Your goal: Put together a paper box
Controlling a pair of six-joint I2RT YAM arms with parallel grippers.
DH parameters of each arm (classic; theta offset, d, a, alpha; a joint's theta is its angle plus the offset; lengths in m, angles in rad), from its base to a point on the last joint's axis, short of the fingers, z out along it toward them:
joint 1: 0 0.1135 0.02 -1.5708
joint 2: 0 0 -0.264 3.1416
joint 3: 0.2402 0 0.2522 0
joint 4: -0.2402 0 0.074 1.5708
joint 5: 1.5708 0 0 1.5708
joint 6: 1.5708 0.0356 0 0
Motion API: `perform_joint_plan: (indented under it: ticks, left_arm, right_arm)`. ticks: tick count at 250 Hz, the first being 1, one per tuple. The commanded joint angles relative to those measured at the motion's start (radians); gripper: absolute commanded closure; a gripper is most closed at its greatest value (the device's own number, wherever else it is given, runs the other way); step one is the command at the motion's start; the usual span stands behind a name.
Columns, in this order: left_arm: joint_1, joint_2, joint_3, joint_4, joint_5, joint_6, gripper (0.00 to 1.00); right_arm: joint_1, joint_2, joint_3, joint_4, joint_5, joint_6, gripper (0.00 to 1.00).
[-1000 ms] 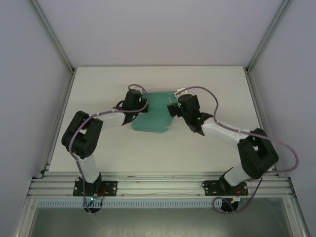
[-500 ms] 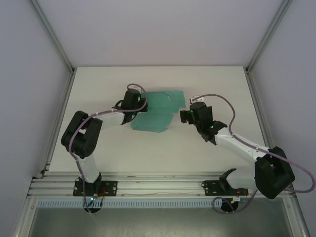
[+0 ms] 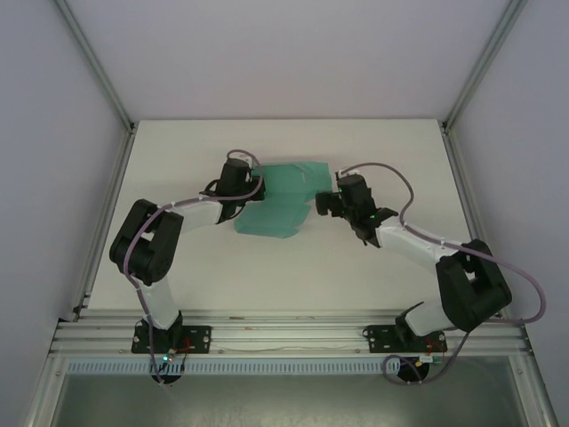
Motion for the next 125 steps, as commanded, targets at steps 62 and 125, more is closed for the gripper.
perform_joint_plan:
  ticks: [62,125]
  left_arm:
    - [-0.007,-0.007,0.003,0.078,0.102,-0.029,1.00]
    - [-0.007,-0.003,0.018,0.075,0.103,-0.082,1.00]
  right_arm:
    - [0.007,0.154,0.096,0.140,-0.067,0.044,0.00]
    - [0.131,0.307,0.171,0.178,0.298,-0.104,0.00]
